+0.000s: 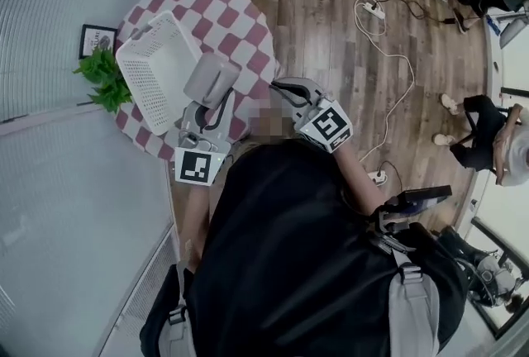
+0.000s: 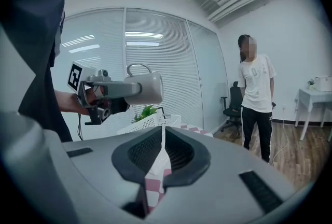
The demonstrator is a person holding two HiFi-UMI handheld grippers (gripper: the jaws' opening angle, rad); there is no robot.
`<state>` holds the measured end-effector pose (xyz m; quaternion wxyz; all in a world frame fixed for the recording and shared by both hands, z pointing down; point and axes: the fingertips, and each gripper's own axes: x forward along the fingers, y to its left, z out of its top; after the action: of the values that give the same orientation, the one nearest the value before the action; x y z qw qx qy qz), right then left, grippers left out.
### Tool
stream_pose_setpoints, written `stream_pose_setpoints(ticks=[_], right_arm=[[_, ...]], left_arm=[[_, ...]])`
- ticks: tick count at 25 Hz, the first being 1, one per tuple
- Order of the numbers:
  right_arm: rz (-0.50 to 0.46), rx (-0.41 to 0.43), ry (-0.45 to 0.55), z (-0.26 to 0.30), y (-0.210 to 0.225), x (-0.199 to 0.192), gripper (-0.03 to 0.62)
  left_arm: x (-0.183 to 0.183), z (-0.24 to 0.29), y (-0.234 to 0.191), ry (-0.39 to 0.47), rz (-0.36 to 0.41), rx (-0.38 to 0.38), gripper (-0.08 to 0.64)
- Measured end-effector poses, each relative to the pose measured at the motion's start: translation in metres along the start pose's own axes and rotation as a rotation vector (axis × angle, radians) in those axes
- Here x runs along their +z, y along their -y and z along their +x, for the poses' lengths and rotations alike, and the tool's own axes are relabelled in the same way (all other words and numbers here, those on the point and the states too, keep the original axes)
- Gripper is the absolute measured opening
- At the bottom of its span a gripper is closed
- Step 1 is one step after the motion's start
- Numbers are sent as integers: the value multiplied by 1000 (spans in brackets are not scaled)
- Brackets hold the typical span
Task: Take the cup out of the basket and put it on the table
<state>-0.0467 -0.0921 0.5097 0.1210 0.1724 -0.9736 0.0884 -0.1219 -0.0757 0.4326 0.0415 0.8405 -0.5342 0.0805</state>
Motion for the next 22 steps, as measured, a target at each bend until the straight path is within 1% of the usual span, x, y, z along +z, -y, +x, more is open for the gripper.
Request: stream_pose_setpoints(ticks=[3,6,9,11,14,17,22], right_arm=[[-18,34,43,4,-7,13,26],[-42,56,68,3,-13,25,25],[-78,77,80,5,-17,34,25],[-86,91,95,6,-20,42,25],[-96,108,115,8,-23,51,25],[-120,95,119,13,-23,53,25],[-157,104,117,20,-24,52,25]], left_arm=[[-6,-1,1,-15,25,-10,43],[-11,0,5,-12,55,-27,44],[-17,1,6,-17,55,-27,44],[-21,1,6,-21,50,-27,44],[-25,1,3,-20,39,-20,43],[-31,1,1,-29,34,-10,43],[-39,1,-2,-41,45,40,44]])
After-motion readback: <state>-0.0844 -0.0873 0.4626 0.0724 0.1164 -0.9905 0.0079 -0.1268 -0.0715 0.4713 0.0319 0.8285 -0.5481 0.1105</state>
